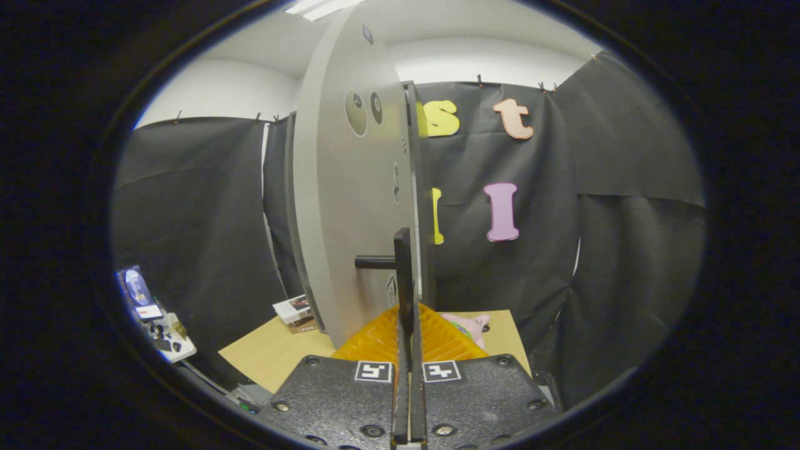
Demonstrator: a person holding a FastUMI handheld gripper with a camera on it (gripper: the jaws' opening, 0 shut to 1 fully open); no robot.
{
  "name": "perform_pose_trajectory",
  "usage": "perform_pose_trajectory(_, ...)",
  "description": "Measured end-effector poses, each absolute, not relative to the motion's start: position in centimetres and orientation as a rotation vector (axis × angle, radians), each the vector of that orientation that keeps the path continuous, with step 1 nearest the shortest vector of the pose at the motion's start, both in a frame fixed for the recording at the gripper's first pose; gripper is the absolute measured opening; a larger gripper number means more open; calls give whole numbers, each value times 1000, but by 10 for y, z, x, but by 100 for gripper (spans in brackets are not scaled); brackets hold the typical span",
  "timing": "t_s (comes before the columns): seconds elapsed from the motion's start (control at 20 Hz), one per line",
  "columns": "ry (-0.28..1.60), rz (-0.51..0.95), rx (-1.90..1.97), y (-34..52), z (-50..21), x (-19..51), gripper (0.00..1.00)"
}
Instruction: Open the shoe cabinet door, grab the shoes and put them into the shoe cabinet, then close the shoe cabinet door.
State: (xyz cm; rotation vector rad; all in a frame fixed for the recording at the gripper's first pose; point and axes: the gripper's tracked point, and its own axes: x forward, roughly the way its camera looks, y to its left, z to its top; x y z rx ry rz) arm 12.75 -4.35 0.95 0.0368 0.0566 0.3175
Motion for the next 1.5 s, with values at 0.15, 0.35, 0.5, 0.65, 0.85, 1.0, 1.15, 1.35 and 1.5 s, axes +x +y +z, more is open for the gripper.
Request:
perform_pose_trajectory(0.15, 68, 324, 64, -44, 6, 114, 5)
perform_pose_trajectory(0.35, 42, 207, 79, -67, 0, 67, 5)
perform_pose_trajectory(0.5, 44, 114, 81, -60, -9, 33, 4)
perform_pose_trajectory(0.65, 46, 54, 67, -34, -25, 7, 19)
perform_pose_trajectory(0.85, 82, 85, 65, 20, -56, -12, 55)
perform_pose_trajectory(1.0, 118, 123, 33, 54, -83, -3, 90)
perform_pose_trajectory(1.15, 164, 155, 12, 84, -117, 20, 98)
perform_pose_trajectory(1.35, 248, 251, 15, 140, -177, 61, 99)
perform_pose_trajectory(1.5, 311, 289, 10, 163, -223, 101, 99)
